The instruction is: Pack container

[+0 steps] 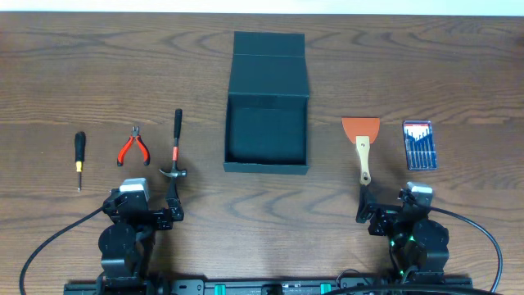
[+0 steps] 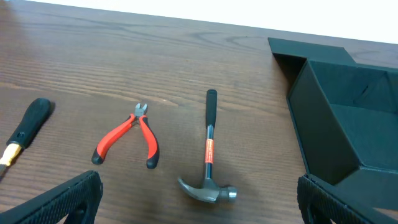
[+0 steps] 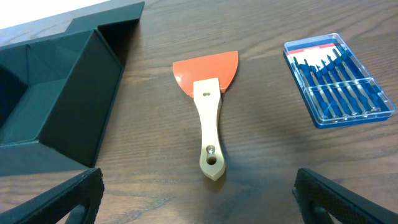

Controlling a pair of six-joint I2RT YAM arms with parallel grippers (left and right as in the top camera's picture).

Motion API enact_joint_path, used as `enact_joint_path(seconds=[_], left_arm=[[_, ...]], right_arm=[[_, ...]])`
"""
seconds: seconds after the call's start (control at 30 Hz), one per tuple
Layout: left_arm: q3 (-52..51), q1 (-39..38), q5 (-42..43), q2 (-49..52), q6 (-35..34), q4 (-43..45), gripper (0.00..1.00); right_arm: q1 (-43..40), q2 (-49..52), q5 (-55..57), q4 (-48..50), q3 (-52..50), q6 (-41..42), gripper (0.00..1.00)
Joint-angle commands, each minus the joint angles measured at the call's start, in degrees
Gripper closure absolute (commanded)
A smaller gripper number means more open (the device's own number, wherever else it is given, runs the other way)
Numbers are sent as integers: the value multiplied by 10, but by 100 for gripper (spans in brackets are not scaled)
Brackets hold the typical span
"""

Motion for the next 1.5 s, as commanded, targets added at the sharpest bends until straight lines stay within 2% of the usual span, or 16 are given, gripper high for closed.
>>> enact_joint_path(seconds=[0.0, 1.33, 1.47], left_arm=[[-13, -2, -6, -4, -7, 1, 2], [-13, -2, -6, -4, -7, 1, 2], [-13, -2, -1, -4, -8, 1, 2]], right_arm=[[-5, -6, 3, 0, -6, 9, 1], [-5, -6, 5, 22, -6, 11, 1], [-5, -6, -73, 68, -6, 37, 1]])
